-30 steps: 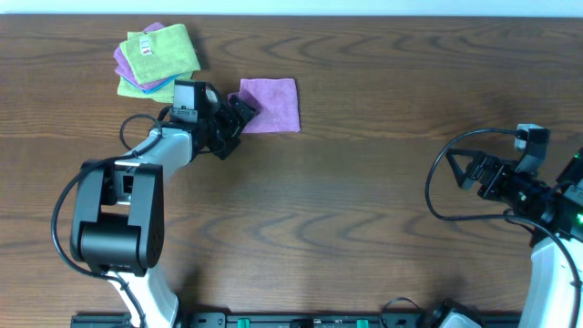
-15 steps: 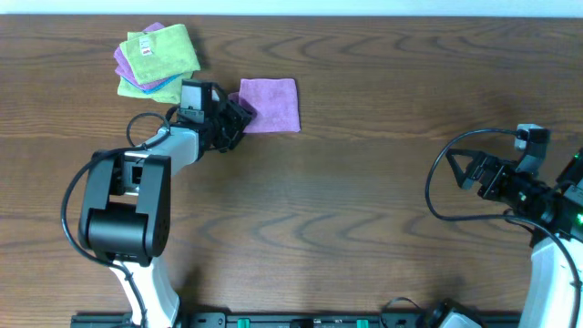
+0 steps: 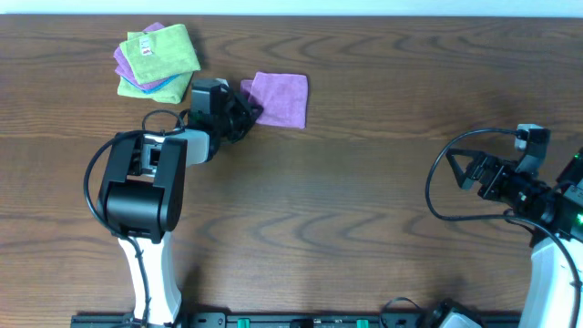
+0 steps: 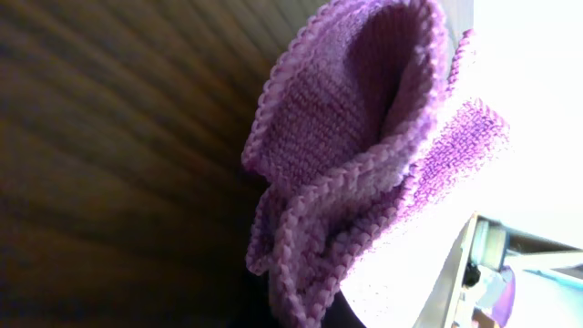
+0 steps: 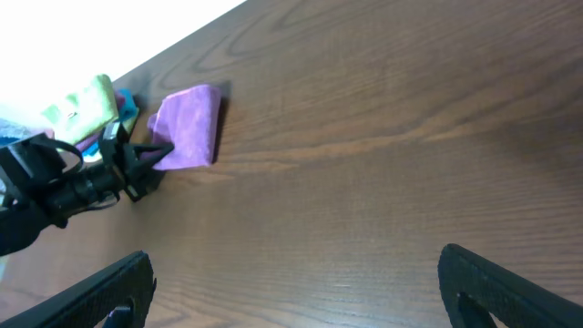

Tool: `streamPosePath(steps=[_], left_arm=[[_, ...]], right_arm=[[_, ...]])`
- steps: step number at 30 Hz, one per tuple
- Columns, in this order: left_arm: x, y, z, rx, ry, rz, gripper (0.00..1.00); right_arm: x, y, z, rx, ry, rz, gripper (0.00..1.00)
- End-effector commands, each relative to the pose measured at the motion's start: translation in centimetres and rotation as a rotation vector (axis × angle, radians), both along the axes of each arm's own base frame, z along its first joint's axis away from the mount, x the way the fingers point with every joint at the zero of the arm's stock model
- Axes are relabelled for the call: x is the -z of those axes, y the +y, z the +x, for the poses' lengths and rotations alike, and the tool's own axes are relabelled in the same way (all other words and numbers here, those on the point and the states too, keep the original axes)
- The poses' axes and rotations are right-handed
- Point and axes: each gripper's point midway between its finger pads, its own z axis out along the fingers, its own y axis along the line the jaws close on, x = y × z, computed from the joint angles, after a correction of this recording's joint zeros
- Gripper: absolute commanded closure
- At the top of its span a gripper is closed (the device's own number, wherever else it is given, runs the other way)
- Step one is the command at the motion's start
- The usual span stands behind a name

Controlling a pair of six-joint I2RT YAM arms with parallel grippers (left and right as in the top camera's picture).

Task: Fold the cloth
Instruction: 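Move the right arm aside and grasp the folded square with the left gripper, then carry the folded square left and place it on the cloth stack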

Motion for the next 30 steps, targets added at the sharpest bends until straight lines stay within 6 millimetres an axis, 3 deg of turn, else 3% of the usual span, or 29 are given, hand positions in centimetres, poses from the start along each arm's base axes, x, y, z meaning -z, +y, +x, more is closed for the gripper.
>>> streamPosePath(steps=[1, 4, 7, 10, 15, 19, 22, 27, 30], left_arm=[[-2.2, -1.0, 1.7, 0.056, -0.049, -0.04, 0.94], [-7.4, -0.9, 4.3, 0.068, -0.098, -0.035, 0.94], [-11.8, 0.6, 6.3, 0.072, -0.096, 0.024, 0.94], [-15.4, 4.3, 7.5, 0.031, -0.064, 0.148, 0.95], [-19.7, 10.7, 8.9, -0.065, -0.1, 0.231, 0.94], [-20.8, 15.0, 9.6, -0.144, -0.124, 0.234, 0.95], [-20.8, 17.2, 9.7, -0.178, -0.125, 0.245, 0.94], [-20.9, 19.3, 10.1, -0.21, -0.146, 0.265, 0.94], [-21.1, 19.5, 10.4, -0.215, -0.164, 0.275, 0.94]], right_arm=[[-0.2, 0.1, -0.2, 0.002, -0.008, 0.017, 0.01], [-0.2, 0.1, -0.2, 0.002, -0.008, 0.017, 0.01], [-0.2, 0.1, -0.2, 0.002, -0.008, 0.017, 0.01], [-0.2, 0.1, -0.2, 0.001, -0.008, 0.017, 0.01], [-0.2, 0.1, -0.2, 0.001, -0.008, 0.017, 0.01], [-0.2, 0.1, -0.2, 0.001, -0.008, 0.017, 0.01], [-0.3, 0.1, -0.2, 0.002, -0.008, 0.017, 0.01], [-0.2, 0.1, -0.2, 0.002, -0.008, 0.017, 0.01], [-0.2, 0.1, -0.2, 0.001, -0.008, 0.017, 0.01]])
